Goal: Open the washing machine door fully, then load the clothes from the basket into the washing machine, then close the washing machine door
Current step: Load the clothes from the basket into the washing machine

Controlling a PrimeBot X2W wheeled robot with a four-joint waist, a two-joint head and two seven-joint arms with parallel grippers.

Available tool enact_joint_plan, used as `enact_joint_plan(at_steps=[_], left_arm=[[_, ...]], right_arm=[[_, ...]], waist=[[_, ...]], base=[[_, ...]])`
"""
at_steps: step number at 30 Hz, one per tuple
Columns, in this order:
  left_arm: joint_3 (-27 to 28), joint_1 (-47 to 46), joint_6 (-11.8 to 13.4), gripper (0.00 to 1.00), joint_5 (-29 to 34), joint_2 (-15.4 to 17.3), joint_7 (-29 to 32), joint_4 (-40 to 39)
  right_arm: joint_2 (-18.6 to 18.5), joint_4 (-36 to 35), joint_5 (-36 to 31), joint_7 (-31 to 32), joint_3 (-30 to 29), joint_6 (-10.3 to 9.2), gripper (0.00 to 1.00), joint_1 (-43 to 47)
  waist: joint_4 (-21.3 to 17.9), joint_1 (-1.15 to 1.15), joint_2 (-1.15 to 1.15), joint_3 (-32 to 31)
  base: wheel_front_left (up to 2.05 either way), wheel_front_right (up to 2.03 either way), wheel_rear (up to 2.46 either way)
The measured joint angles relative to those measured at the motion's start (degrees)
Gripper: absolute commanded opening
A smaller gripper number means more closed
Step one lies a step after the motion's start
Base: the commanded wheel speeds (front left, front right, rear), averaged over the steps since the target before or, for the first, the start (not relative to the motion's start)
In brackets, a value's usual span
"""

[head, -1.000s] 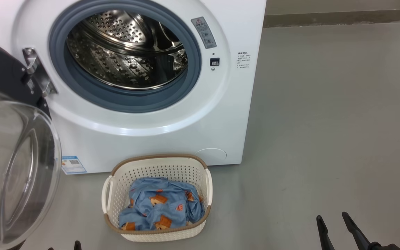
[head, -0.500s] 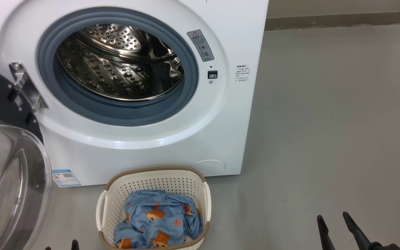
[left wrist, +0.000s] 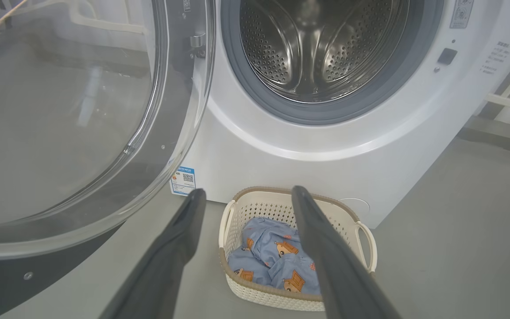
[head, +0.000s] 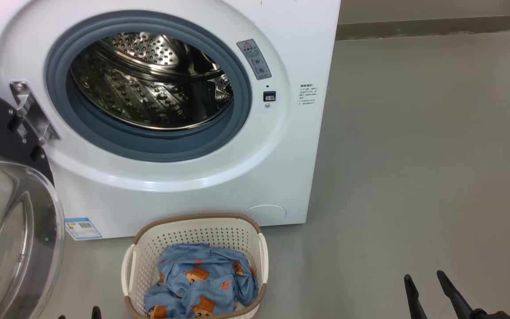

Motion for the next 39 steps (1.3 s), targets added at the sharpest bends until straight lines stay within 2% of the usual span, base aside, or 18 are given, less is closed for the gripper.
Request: enact_joint_plan(at_steps=[13,18,25,39], left_arm=[[-0.25,0.0,-0.02,1.0,0.23,0.01,0.0,-0.54],[-1.31,-0.17,-0.2,1.0,2.11,0.02,0.0,-0.52],[-4.69,-7.11,-1.71,1.0,3.59,1.1,0.09,3.89],[-7.91,-22.67,-2.6,1.0,-0.75,8.5,4.1,11.24]], right_arm=[[0.0,0.0,0.57,0.0,0.36,0.0,1.0,-0.01],[0.0,-0.03,1.25,0.0,0.75,0.0,1.0,-0.55],[-0.01,-0.45,2.79,0.0,2.59,0.0,1.0,-3.93],[-0.11,-1.68,6.89,0.0,6.94,0.0,1.0,-12.8]], waist=[[-0.28,0.0,0.0,0.66],[-0.91,0.0,0.0,1.98],[-2.19,0.0,0.0,7.12],[-7.12,0.0,0.0,20.41]], base=[[0.0,0.0,0.0],[0.0,0.0,0.0],[0.0,0.0,0.0],[0.0,0.0,0.0]])
